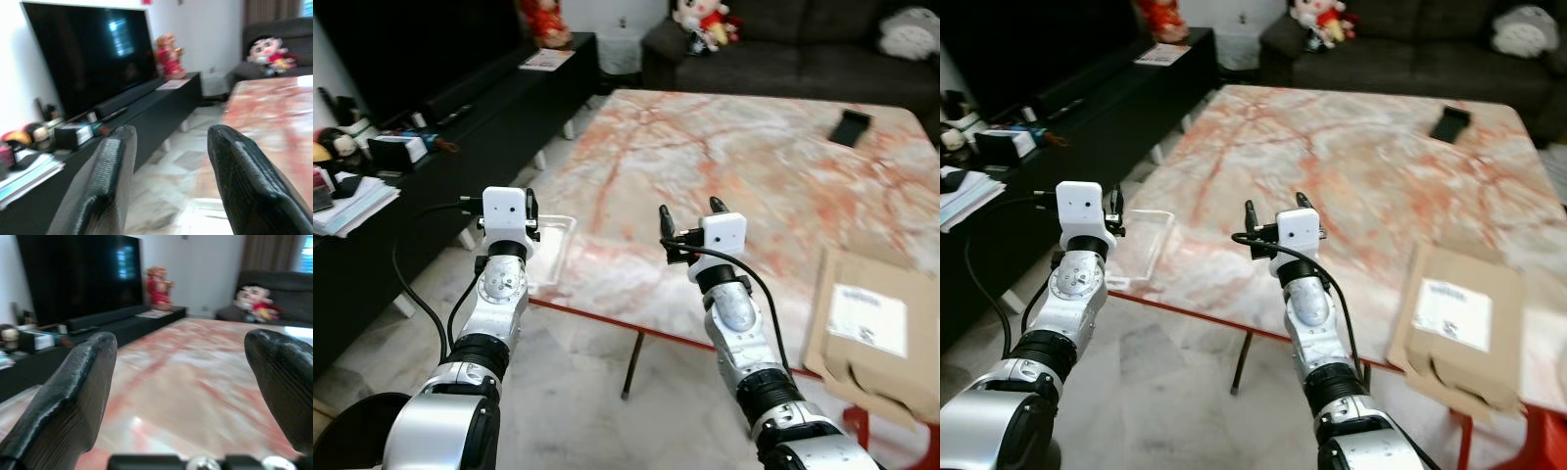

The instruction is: Picking trash to rubbish bin

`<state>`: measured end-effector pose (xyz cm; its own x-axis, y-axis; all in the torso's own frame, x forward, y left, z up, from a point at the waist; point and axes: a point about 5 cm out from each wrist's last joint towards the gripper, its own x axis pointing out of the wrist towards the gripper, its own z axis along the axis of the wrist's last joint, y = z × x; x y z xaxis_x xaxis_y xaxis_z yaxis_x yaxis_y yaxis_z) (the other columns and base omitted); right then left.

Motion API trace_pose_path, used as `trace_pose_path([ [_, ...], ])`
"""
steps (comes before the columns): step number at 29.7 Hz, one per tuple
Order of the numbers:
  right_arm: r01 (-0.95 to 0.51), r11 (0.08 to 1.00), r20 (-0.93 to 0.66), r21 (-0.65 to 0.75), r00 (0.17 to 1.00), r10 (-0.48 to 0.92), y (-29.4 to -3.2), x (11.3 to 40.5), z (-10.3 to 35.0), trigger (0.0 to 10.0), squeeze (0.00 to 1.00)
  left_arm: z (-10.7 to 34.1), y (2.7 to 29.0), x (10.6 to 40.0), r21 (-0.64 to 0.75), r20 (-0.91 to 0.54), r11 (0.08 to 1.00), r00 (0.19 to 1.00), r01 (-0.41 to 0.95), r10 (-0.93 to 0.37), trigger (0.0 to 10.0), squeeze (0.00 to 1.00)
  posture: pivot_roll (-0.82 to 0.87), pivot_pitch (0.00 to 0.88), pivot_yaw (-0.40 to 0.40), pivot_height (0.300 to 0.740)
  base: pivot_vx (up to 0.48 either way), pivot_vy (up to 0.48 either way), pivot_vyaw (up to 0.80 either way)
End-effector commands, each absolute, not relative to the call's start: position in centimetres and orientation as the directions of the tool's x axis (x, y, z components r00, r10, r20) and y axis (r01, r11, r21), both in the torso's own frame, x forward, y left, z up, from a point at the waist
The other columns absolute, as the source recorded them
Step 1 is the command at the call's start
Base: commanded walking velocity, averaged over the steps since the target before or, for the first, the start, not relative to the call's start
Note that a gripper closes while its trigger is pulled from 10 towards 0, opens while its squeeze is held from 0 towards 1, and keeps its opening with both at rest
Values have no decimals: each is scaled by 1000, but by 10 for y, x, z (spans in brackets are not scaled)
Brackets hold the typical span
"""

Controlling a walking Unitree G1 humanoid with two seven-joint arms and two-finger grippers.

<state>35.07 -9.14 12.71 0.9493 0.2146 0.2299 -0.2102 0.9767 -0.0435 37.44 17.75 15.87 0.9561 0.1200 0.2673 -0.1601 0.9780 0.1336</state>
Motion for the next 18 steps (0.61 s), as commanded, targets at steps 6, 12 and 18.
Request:
trace_pose_path([
  [6, -226, 974, 257, -37, 939, 227, -86, 353, 136, 10000, 0, 151, 161, 376, 147, 203, 989, 979, -11, -19, 10000, 0, -69, 16, 43, 740, 118, 0, 0],
  [12, -226, 974, 258, -32, 939, 227, -86, 353, 136, 10000, 0, 142, 151, 374, 147, 152, 987, 985, 61, -84, 10000, 0, -71, 16, 45, 740, 0, 0, 0],
  [18, -228, 973, 258, -28, 939, 227, -85, 353, 137, 10000, 0, 122, 148, 373, 231, 2, 965, 991, 126, -130, 10000, 0, -66, 14, 46, 740, 0, 0, 0],
])
